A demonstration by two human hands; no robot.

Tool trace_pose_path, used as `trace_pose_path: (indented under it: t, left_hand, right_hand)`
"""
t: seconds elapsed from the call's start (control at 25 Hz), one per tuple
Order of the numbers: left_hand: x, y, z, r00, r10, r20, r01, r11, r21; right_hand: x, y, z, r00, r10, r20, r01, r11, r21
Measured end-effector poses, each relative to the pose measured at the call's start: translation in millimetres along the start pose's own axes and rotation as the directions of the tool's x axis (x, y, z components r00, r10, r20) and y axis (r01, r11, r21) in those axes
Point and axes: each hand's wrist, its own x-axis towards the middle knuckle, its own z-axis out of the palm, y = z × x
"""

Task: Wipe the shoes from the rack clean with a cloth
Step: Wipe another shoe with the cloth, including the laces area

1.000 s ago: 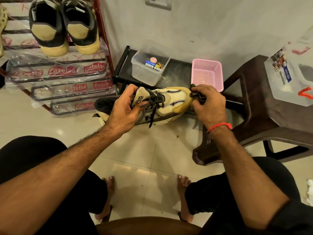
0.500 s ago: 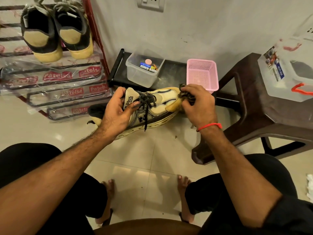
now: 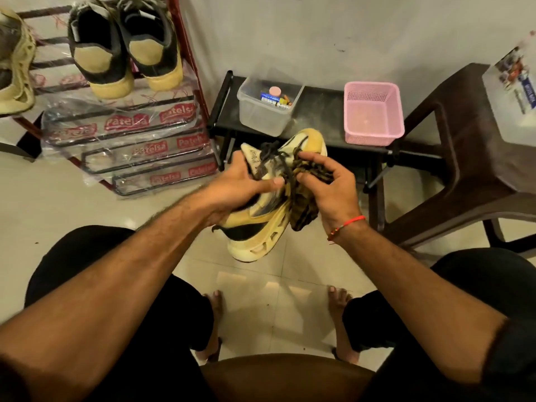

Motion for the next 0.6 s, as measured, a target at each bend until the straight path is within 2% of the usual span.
trace_pose_path:
  t: [0.04, 0.08, 0.12, 0.16, 0.24, 0.32, 0.4, 0.44, 0.52, 0.6]
  left_hand:
    - [-1.9, -0.1, -1.8, 0.998, 0.038, 0.057, -0.056, 0.934, 0.352]
    - [-2.1, -0.2, -1.0, 0.99, 0.075, 0.124, -0.134, 0.793, 0.594]
    - [-2.2, -0.6, 1.1, 0.976, 0.108, 0.187, -0.21, 0.686, 0.697]
    - [-2.2, -1.9, 4.1, 0.962, 0.147, 0.231, -0.269, 0.663, 0.699]
    - [-1.4, -7.4, 12.0, 0.932, 0.276, 0.237, -0.363, 0.741, 0.564]
    - [0.1, -10.9, 15.2, 0.926, 0.363, 0.107, -0.374, 0.835, 0.404]
    - [4.9, -12.9, 10.8, 0.935, 0.355, -0.016, -0.338, 0.901, 0.274]
    - [5.1, -14.5, 8.6, 0.938, 0.345, -0.04, -0.326, 0.914, 0.241]
    - [3.8, -18.6, 5.7, 0.947, 0.321, -0.033, -0.31, 0.933, 0.182]
    - [3.7, -23.0, 0.7, 0.951, 0.309, -0.006, -0.307, 0.948, 0.085]
  right_hand:
    - [1.3, 1.8, -1.8, 0.999, 0.025, -0.037, -0.023, 0.999, 0.042]
    - [4.5, 2.5, -4.7, 0.997, 0.03, -0.072, -0.024, 0.997, 0.073]
    - [8.4, 1.1, -8.2, 0.995, 0.029, -0.099, -0.019, 0.995, 0.099]
    - [13.5, -0.9, -12.2, 0.993, 0.024, -0.116, -0.01, 0.993, 0.116]
    - [23.6, -7.2, -19.6, 0.992, 0.009, -0.129, 0.004, 0.995, 0.096]
    - [24.9, -13.3, -21.3, 0.997, -0.014, -0.076, 0.015, 1.0, 0.008]
    - [10.7, -21.8, -12.5, 0.993, -0.106, 0.058, 0.114, 0.979, -0.168]
    - [-0.2, -24.3, -7.9, 0.97, -0.19, 0.151, 0.227, 0.932, -0.284]
    - [-23.0, -30.7, -2.0, 0.861, -0.318, 0.397, 0.484, 0.752, -0.448]
    - [-34.2, -33.8, -1.4, 0.765, -0.307, 0.566, 0.61, 0.626, -0.486]
